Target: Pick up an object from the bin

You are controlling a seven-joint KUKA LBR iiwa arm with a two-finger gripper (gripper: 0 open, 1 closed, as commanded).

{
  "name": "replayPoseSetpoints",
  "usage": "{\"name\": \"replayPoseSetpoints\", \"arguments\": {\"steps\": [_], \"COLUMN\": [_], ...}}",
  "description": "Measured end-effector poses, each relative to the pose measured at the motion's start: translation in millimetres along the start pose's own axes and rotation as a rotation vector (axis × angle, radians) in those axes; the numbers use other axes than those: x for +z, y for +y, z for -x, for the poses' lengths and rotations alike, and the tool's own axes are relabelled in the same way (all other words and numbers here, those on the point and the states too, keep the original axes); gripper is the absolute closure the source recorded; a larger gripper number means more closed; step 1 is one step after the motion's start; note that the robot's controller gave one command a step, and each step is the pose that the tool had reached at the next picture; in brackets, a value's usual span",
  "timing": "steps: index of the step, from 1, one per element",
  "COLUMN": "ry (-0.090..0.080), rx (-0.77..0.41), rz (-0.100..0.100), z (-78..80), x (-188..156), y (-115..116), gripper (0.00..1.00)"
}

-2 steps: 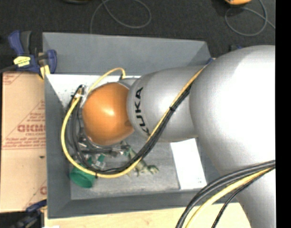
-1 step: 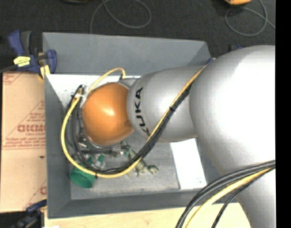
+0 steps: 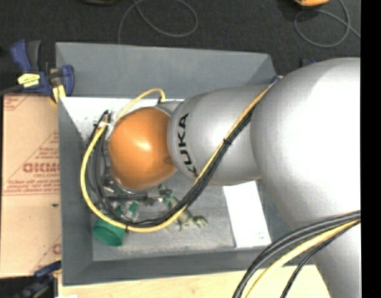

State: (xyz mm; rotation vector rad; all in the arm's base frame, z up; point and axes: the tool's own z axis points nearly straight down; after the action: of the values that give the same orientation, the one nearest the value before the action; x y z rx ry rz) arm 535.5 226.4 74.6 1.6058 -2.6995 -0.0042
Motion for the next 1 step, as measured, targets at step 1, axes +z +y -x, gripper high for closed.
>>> {"name": "replayPoseSetpoints", "arguments": {"steps": [1], "ry": [0.007], "rx": [0.0], "rz": [0.004], "z": [-1.4], "x": [-22.0], "y": [1.3], "gripper": [1.0]}}
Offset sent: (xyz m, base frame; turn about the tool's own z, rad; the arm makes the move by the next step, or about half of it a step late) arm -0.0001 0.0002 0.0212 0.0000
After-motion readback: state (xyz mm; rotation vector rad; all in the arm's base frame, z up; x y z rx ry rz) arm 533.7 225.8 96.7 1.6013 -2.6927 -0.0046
